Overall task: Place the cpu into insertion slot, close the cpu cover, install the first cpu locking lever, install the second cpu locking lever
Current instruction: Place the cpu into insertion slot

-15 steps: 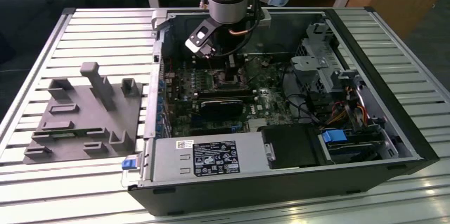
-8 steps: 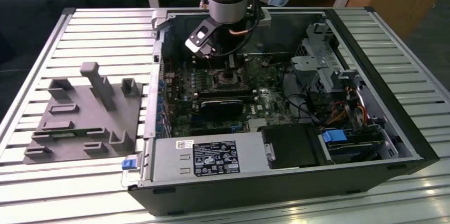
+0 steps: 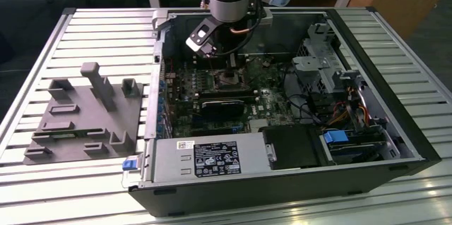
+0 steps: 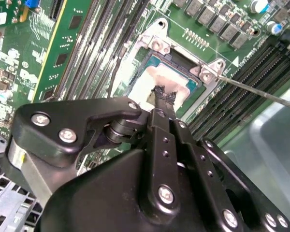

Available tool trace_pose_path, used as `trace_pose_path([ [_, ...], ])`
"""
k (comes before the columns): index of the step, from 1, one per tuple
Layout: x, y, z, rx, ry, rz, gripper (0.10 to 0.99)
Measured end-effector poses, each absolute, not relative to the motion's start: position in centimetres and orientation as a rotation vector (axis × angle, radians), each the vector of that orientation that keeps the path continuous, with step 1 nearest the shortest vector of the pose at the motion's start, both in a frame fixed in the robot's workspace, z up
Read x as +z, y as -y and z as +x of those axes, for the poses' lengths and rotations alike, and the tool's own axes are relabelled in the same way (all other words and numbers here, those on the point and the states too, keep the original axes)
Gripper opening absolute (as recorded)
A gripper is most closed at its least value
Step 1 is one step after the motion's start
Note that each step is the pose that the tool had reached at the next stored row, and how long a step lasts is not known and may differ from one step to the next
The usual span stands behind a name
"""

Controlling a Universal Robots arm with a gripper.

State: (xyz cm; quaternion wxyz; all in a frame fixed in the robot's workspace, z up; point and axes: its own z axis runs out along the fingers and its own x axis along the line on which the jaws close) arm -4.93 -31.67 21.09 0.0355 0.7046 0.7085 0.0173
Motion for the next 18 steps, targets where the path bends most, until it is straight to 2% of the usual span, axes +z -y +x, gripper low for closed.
trace_pose_path([
  [18,24.6,31.7,-4.9,0.063,-2.180,2.168,0.102],
])
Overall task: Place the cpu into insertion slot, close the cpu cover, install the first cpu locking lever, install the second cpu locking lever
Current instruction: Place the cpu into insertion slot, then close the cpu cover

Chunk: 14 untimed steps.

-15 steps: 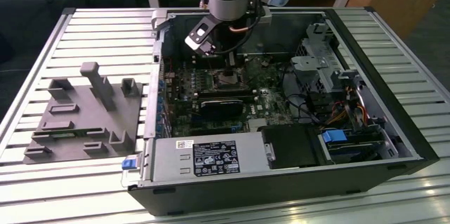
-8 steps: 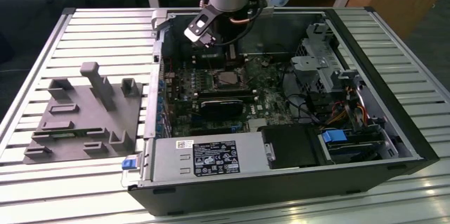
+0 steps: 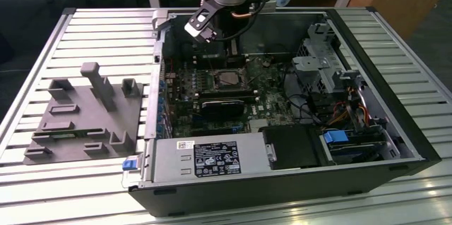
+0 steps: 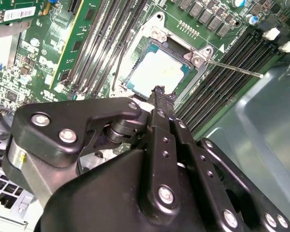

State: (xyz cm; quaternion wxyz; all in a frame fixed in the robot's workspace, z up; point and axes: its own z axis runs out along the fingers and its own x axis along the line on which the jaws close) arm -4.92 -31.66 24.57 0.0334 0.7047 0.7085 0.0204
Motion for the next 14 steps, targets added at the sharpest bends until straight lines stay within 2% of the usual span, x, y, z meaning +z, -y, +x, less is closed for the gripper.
trace_pose_path([
  [14,25.00,31.66,-4.93,0.062,-2.180,2.168,0.102],
])
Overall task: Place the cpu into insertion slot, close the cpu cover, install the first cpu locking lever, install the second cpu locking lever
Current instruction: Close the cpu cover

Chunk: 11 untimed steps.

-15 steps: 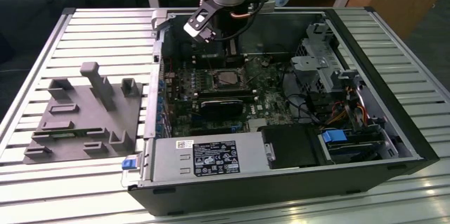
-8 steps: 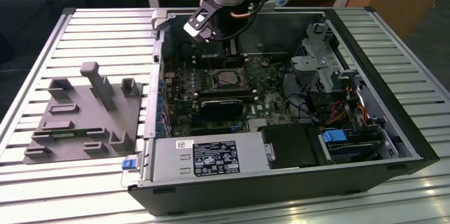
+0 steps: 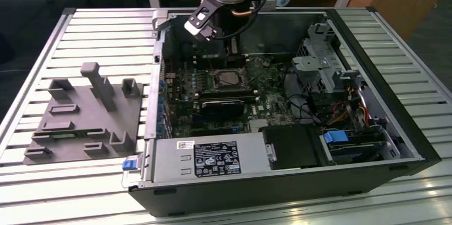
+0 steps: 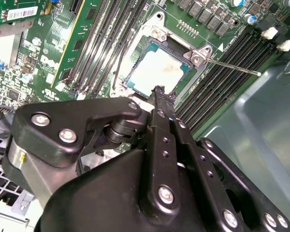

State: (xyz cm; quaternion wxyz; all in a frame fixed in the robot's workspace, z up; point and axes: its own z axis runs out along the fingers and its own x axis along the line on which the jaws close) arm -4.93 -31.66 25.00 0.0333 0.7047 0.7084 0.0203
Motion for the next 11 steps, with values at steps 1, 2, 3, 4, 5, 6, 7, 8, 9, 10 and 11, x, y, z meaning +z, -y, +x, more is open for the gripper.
trace_pose_path([
  [1,25.11,31.66,-4.93,0.062,-2.180,2.168,0.102],
  [2,25.27,31.67,-4.93,0.062,-2.180,2.168,0.102],
  [3,25.41,31.66,-4.93,0.062,-2.180,2.168,0.102],
  [4,25.55,31.66,-4.93,0.063,-2.180,2.168,0.102],
  [5,25.69,31.66,-4.93,0.062,-2.179,2.168,0.102],
  [6,25.82,31.66,-4.93,0.062,-2.180,2.168,0.102],
  [7,25.94,31.66,-4.93,0.062,-2.179,2.168,0.102],
  [8,25.99,31.66,-4.93,0.063,-2.180,2.168,0.102],
  [9,25.98,31.66,-4.93,0.063,-2.180,2.168,0.102],
  [10,25.98,31.66,-4.92,0.063,-2.180,2.168,0.102],
  [11,25.99,31.66,-4.92,0.063,-2.180,2.168,0.102],
])
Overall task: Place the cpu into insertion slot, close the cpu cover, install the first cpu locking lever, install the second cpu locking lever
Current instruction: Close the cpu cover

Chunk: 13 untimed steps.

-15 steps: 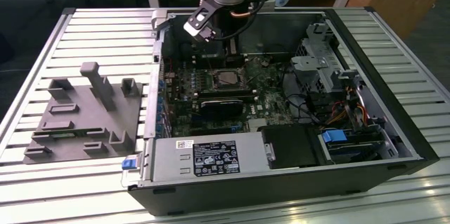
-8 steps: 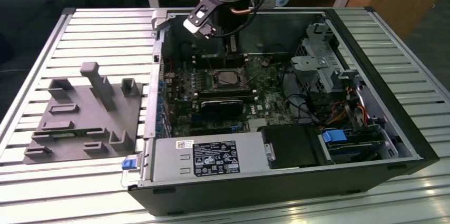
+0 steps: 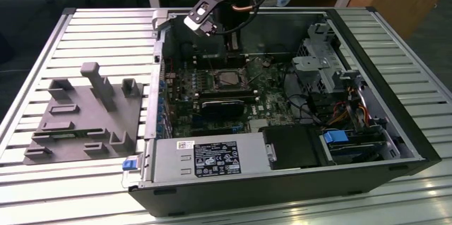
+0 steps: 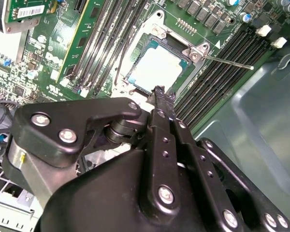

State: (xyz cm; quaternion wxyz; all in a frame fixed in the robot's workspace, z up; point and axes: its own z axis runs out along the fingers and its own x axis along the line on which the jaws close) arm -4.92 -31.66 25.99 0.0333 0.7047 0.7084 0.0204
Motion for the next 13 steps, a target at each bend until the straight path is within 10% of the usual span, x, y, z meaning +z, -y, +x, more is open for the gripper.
trace_pose_path([
  [13,26.0,31.7,-2.0,0.060,-2.181,2.169,0.102],
])
